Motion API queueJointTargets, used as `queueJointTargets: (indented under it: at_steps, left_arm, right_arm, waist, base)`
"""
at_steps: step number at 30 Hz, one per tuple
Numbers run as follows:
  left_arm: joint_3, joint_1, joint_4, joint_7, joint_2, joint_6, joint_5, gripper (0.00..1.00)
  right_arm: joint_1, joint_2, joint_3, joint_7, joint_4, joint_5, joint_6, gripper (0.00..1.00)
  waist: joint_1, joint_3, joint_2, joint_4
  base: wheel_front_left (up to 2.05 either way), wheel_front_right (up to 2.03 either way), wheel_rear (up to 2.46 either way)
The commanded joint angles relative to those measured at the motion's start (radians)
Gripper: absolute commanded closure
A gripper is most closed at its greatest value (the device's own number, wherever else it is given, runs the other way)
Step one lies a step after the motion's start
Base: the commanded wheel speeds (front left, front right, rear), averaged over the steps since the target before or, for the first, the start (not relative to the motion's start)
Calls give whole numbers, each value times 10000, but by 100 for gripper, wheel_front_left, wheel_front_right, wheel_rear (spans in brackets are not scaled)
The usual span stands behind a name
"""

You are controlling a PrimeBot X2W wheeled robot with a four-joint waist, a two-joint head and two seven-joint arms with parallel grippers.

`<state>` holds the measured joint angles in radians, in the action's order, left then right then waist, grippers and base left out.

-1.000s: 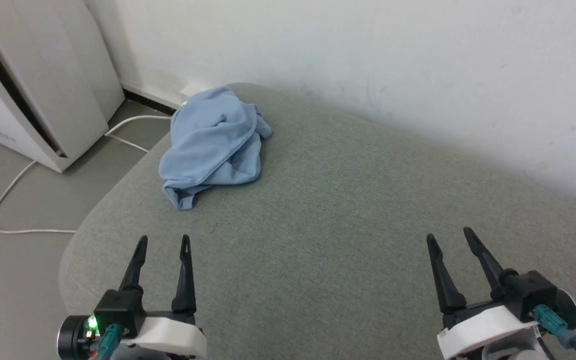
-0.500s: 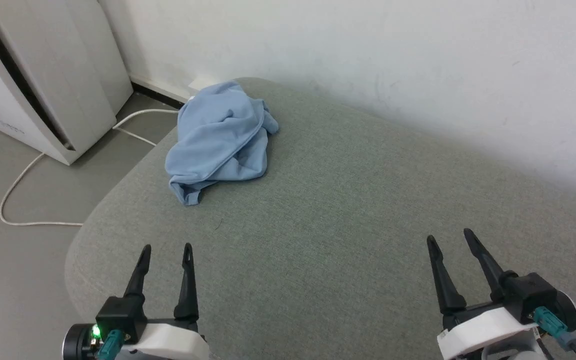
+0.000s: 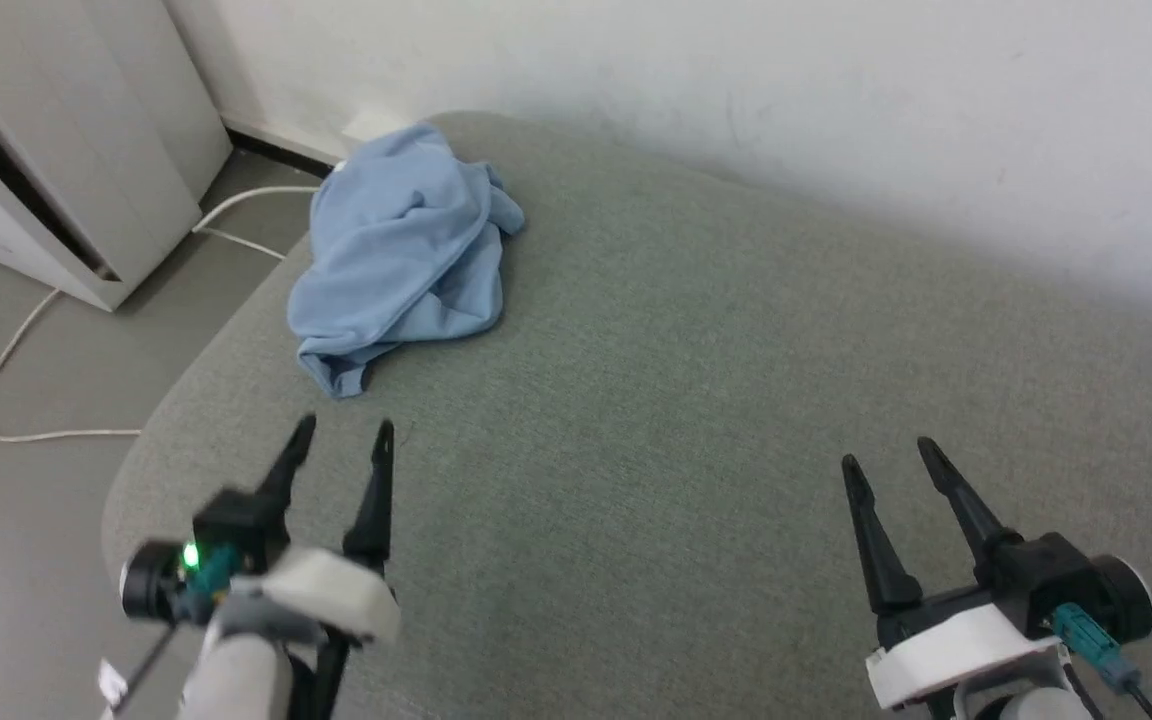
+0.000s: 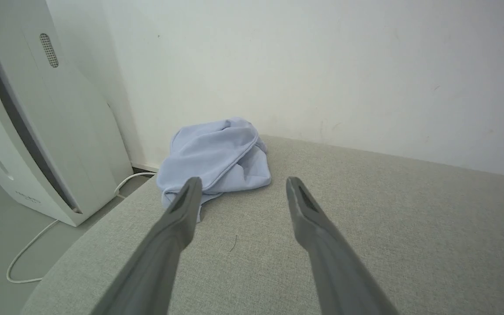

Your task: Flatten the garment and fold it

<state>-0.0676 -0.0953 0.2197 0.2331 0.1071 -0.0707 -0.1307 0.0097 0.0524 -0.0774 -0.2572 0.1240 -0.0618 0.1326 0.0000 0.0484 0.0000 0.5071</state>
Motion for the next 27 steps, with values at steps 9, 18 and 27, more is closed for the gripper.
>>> queueJointTargets:
  at_steps: [9,18,27]
  left_arm:
    - [-439,-3760,2159,-2530,1624,-576,-1184,0]
    - [-1835,-6542,4214,-5101,3656,-597,-3200,0]
    - [-2716,-7689,5114,-6878,4795,-599,-4857,0]
  right_arm:
    - [-746,-22,-485,62,-825,1007,-19,0]
    - [-1239,-22,-640,357,-1793,1391,-19,0]
    - [-1143,-22,-590,420,-2407,1568,-19,0]
  waist:
    - [0,2532,0,-1485]
    - [0,3993,0,-2590]
    - [0,4764,0,-3262]
  base:
    - [0,0,0]
    - [0,0,0]
    - [0,0,0]
